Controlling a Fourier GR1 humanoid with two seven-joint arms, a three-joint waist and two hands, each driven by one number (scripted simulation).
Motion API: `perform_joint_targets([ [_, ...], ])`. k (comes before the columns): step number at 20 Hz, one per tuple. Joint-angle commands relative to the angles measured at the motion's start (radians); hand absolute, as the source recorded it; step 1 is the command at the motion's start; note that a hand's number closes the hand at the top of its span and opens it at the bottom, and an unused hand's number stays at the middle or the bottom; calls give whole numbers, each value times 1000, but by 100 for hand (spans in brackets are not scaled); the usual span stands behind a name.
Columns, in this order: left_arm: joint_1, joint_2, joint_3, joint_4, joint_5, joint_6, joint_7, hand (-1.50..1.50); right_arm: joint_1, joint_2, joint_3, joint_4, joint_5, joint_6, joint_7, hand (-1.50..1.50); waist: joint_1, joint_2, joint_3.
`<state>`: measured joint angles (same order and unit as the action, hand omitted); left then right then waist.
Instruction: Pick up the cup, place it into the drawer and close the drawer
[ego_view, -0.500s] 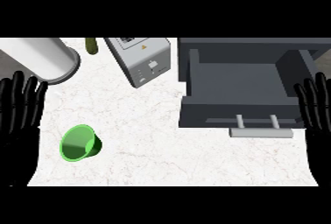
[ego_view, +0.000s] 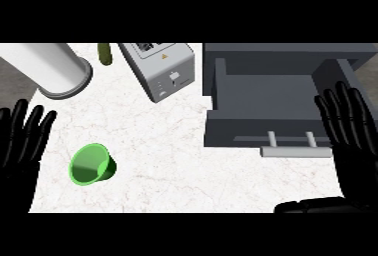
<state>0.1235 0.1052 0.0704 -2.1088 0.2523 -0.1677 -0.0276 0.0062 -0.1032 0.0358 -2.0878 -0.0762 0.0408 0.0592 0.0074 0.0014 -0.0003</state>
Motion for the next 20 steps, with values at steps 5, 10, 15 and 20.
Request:
perform_joint_targets([
  [5,18,7,52,35,115,-71,39,-150,-36,30,11,19,-13,7,36,-150,-6,-2,0],
  [10,-71,-14,46,116,88,-40,35,-150,-139,25,-12,43,-7,-11,96,-150,-6,-1,0],
  [15,-60,14,90,107,89,-61,36,-150,-90,30,-36,111,-41,42,-10,-150,-6,-1,0],
  [20,-35,-42,22,83,10,0,68,-150,-52,-6,-62,-70,-84,48,124,-150,-10,-2,0],
])
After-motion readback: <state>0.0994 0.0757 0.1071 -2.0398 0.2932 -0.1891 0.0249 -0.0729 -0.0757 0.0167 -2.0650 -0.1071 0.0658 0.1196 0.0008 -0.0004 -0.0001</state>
